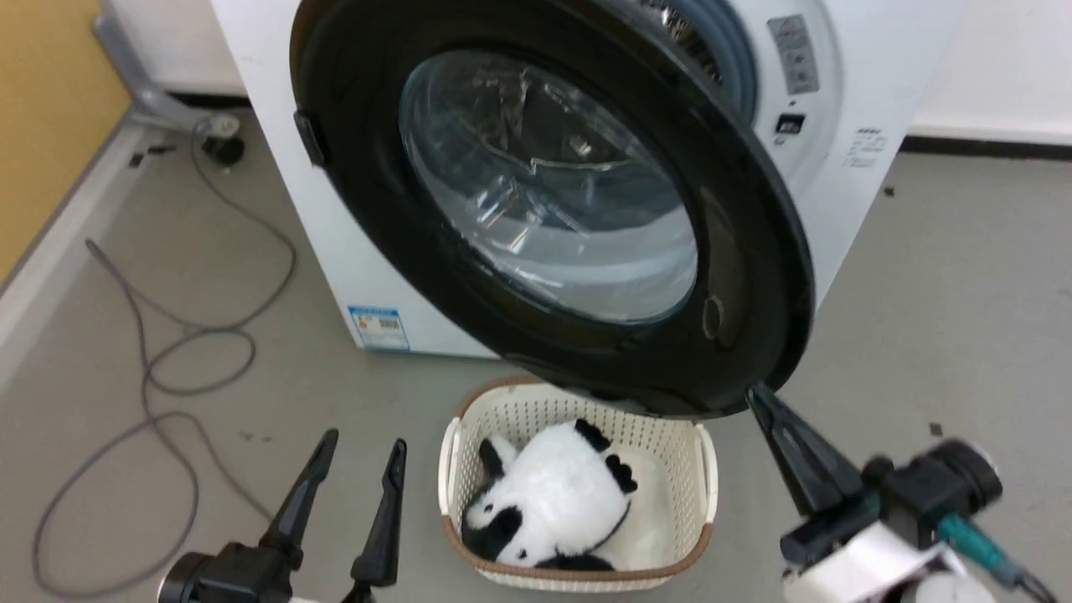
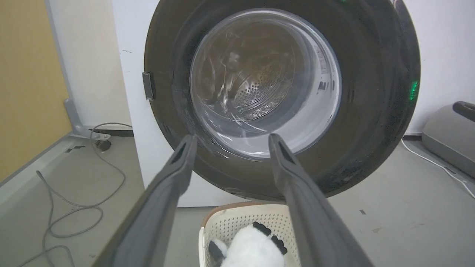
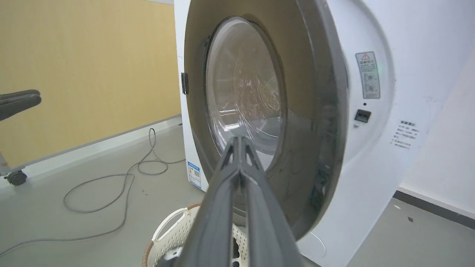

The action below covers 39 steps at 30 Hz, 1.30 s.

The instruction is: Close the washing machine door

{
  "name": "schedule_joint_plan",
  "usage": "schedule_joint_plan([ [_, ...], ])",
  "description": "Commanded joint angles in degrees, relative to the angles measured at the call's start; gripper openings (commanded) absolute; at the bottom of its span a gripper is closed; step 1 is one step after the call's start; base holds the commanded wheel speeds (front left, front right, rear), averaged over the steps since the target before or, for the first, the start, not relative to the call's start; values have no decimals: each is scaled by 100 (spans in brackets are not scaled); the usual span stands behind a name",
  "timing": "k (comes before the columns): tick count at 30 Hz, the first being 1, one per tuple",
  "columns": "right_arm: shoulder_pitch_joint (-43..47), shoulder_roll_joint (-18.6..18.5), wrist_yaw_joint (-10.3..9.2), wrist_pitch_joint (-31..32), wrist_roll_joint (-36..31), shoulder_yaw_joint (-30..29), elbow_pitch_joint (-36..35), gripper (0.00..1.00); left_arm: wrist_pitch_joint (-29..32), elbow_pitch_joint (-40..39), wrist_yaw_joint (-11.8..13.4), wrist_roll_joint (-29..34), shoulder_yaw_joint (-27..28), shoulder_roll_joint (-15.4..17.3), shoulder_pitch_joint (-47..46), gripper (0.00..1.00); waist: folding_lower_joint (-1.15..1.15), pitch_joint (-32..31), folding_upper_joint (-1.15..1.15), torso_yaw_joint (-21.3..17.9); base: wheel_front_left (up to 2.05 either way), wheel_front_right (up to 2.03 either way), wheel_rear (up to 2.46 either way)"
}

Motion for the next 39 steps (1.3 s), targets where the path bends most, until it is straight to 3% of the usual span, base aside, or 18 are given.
schedule_joint_plan([
  [1, -253, -102, 5, -25, 78, 66, 115, 0, -30, -30, -31, 28, 26, -2, -121, 100, 0, 201, 0, 98, 0, 0, 0],
  [25, -3576, -1507, 5, 665, 1154, -3, 1597, 0, -30, -63, -73, 83, -9, -109, -1174, 100, 0, 1849, 0, 616, 0, 0, 0],
  [32, -4614, -1700, 5, 969, 1299, -224, 2167, 0, -30, -132, -73, 58, -37, -154, -1415, 100, 0, 2205, 0, 706, 0, 0, 0],
  [39, -5242, -1649, 5, 1020, 1217, -519, 2857, 0, -30, -91, -73, 40, -61, -166, -1544, 100, 0, 2322, 0, 762, 0, 0, 0],
])
